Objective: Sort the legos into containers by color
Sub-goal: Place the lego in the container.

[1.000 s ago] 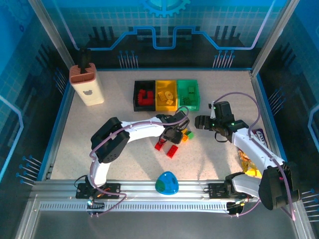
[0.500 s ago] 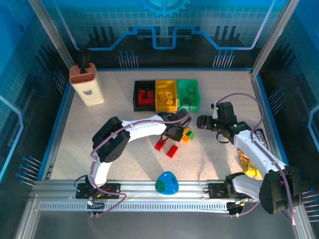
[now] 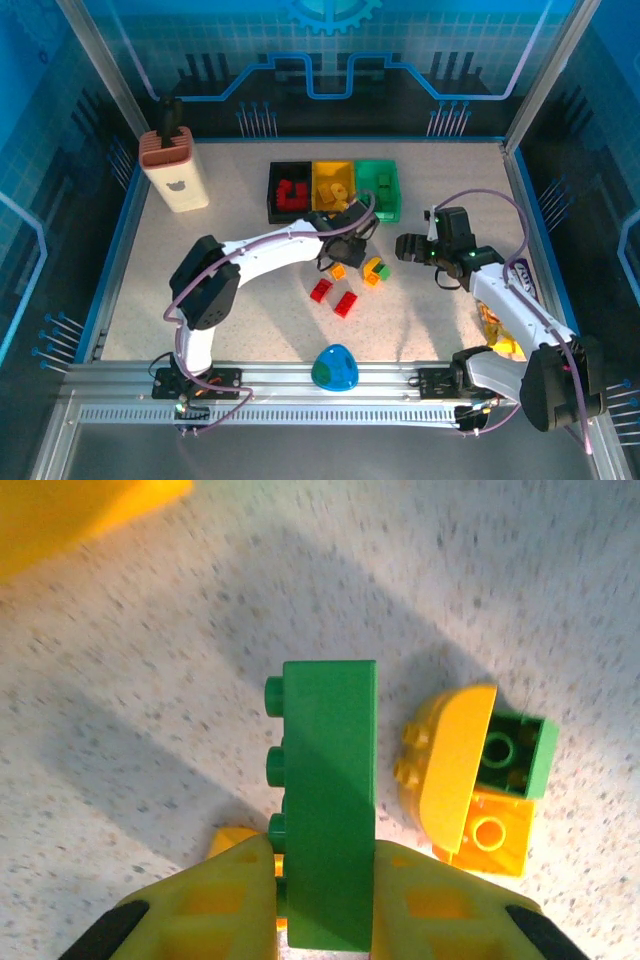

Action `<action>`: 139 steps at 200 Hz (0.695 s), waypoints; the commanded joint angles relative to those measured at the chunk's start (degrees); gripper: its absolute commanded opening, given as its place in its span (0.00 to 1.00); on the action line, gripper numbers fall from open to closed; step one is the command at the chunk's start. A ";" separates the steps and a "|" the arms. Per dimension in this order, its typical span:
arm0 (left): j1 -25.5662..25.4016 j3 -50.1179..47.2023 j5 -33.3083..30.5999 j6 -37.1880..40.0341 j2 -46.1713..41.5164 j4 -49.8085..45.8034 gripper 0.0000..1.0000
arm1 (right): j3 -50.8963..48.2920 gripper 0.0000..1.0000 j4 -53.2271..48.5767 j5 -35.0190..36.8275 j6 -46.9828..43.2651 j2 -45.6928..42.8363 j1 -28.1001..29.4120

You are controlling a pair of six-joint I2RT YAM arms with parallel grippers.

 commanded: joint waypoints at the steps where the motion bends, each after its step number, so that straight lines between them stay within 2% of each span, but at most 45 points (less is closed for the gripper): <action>1: 2.43 3.49 -0.90 1.09 -1.73 0.60 0.22 | -1.39 0.86 -0.28 -0.89 0.96 -1.43 -1.04; 49: 6.72 14.02 1.04 1.36 3.36 1.59 0.22 | -4.13 0.85 0.37 -2.28 2.75 -2.80 -1.04; 98: 8.80 31.23 2.35 2.33 13.75 -2.65 0.22 | -6.07 0.85 -0.78 -2.13 3.05 -5.77 -1.11; 139: 10.57 49.44 2.65 3.03 23.81 -8.76 0.24 | -6.59 0.85 -1.16 -2.65 2.94 -6.55 -1.08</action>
